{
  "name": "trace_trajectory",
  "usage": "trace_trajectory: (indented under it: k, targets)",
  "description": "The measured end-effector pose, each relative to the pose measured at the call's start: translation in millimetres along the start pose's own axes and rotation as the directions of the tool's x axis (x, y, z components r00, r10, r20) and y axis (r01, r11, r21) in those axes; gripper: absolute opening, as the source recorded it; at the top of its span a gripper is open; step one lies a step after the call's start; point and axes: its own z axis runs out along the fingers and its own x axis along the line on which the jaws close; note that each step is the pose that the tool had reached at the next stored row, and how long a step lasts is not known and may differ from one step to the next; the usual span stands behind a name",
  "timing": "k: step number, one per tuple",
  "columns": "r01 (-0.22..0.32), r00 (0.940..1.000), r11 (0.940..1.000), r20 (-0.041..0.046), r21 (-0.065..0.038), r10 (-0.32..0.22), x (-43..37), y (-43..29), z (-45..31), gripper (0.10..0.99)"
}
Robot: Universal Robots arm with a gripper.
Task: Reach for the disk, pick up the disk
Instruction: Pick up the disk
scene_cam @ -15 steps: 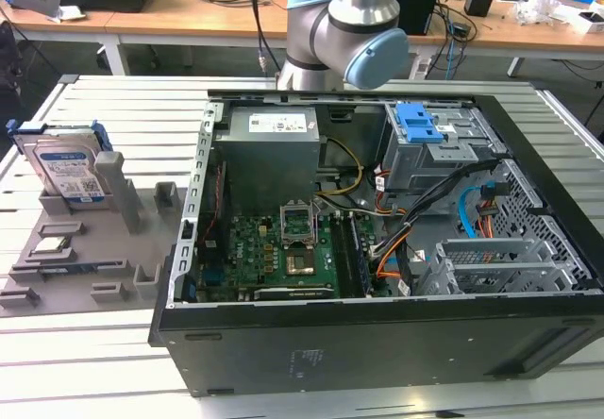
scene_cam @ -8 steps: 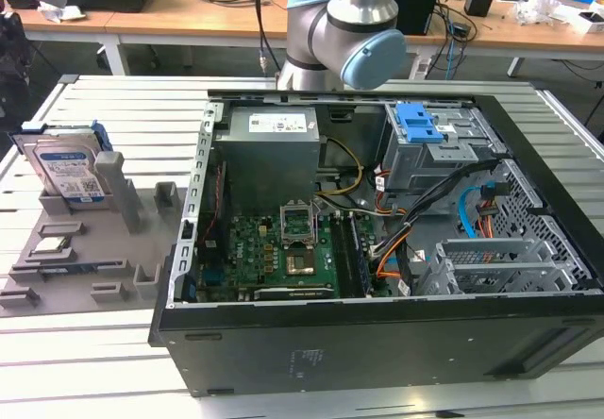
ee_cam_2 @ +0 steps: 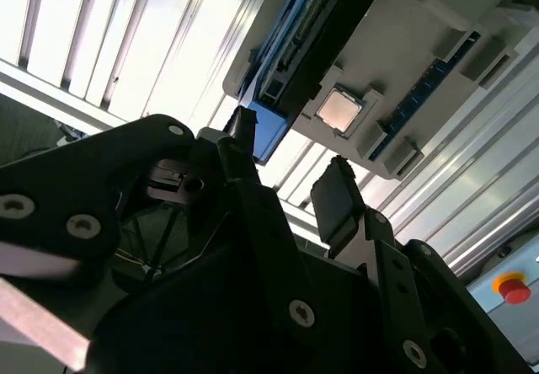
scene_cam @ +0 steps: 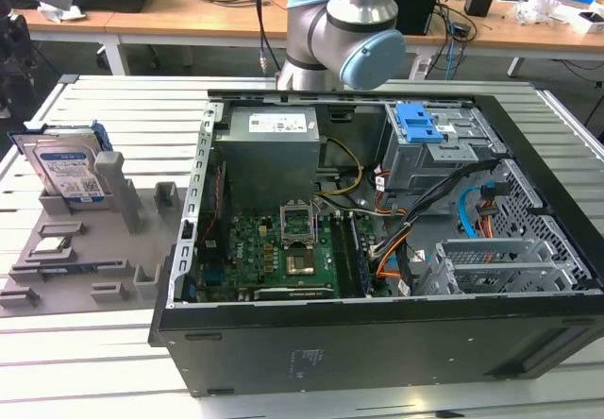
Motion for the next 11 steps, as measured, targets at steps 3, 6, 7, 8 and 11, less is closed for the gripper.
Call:
trace_trajectory:
  k: [3,6,7,8,11]
  targets:
    - [0.000,1.0000,1.0000,0.0000,0.000,0.000,0.0,-0.5,2.3,0.545]
    - [0.000,1.0000,1.0000,0.0000,0.000,0.000,0.0,-0.9,4.7,0.545]
    - [0.000,1.0000,1.0000,0.0000,0.000,0.000,0.0,-1.0,5.2,0.545]
    - [0.000,1.0000,1.0000,0.0000,0.000,0.000,0.0,-1.0,5.7,0.545]
    - [0.000,1.0000,1.0000,0.0000,0.000,0.000,0.0,-1.2,7.0,0.545]
